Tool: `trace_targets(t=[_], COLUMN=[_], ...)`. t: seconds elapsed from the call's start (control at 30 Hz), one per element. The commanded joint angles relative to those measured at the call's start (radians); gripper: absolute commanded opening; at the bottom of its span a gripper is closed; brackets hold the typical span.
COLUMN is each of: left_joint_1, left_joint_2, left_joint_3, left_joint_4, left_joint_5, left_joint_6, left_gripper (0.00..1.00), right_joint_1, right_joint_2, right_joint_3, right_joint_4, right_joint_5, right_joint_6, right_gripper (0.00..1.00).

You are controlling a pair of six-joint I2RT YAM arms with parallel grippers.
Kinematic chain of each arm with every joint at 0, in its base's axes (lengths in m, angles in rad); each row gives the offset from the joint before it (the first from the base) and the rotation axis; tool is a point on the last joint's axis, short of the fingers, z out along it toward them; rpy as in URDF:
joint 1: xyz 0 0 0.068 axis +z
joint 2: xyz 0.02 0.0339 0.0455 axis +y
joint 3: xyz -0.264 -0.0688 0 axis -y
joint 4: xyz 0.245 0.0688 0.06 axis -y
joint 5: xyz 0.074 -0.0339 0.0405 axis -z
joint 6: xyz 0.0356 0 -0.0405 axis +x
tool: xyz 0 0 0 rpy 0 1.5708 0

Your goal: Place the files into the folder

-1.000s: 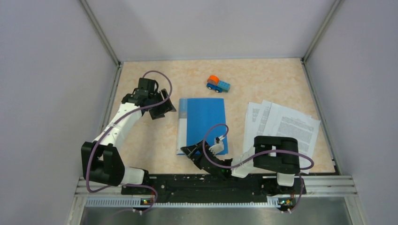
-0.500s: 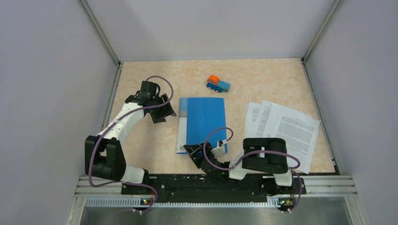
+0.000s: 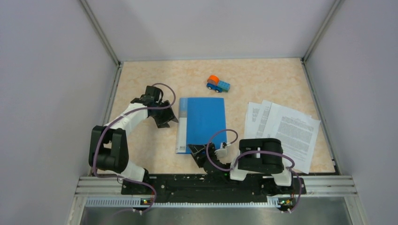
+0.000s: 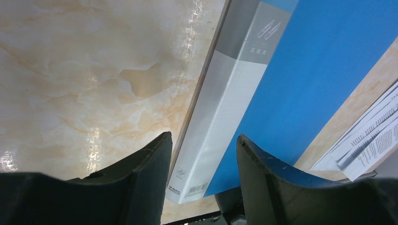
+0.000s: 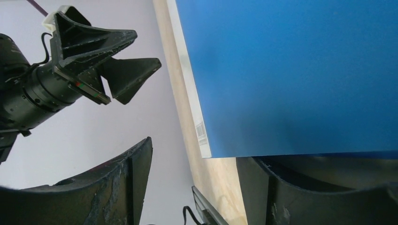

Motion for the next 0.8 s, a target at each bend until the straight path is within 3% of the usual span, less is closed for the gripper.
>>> trace_targets(t=[0.0,0.5,0.77], left_joint_1=[0.003,0.006,0.012], left_joint_2=[0.018,-0.006,-0.035], left_joint_3=[-0.018,-0.016,-0.008], left_joint_4=[0.052,0.029,0.008], left_joint_5=[0.027,0.026,0.026], left_joint_6=[-0.012,-0.001,0.003], left_gripper=[0.57,0.56,0.56], right_joint_1=[0.013,0.003,-0.008], right_joint_2=[0.036,0.088,0.088], right_joint_3=[-0.017,-0.04,-0.066], right_joint_4=[0.035,0.067,0.073], right_joint_5=[0.045,0.079,0.095], right_joint_6=[0.002,-0.004,-0.056], right_gripper=[0.64,0.44,0.28])
